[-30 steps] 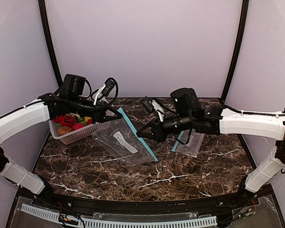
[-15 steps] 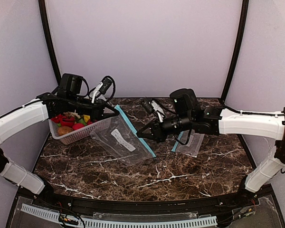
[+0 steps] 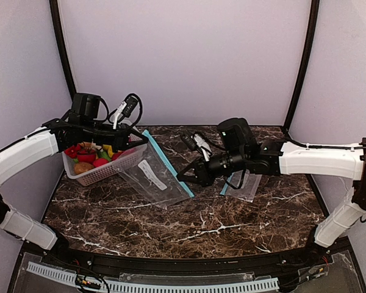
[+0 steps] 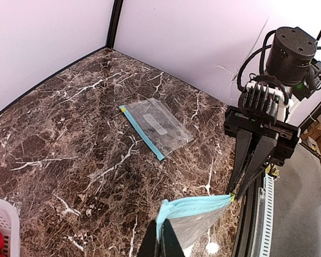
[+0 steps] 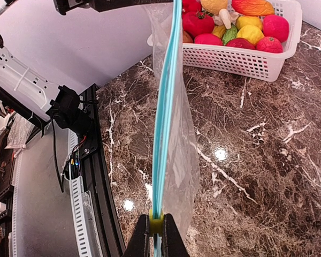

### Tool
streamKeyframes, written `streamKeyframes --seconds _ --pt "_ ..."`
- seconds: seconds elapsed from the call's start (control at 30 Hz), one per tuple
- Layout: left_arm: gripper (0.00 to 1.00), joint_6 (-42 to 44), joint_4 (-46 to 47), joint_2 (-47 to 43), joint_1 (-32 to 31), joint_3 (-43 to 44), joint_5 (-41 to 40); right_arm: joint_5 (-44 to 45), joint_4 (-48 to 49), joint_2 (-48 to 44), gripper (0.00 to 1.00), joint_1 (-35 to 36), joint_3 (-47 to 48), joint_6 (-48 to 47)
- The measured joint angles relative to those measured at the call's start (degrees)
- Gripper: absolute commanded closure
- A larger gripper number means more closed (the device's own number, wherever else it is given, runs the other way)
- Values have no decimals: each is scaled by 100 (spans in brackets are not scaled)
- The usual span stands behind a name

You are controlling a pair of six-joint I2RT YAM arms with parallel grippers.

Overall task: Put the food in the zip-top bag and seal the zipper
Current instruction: Unzip the zipper from the zipper food storage bag.

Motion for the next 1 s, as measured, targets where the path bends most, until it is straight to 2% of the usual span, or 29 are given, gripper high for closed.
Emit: streamKeyframes --seconds 1.0 --pt "99 -391 345 -57 367 -197 -140 -37 -15 0 100 0 -365 48"
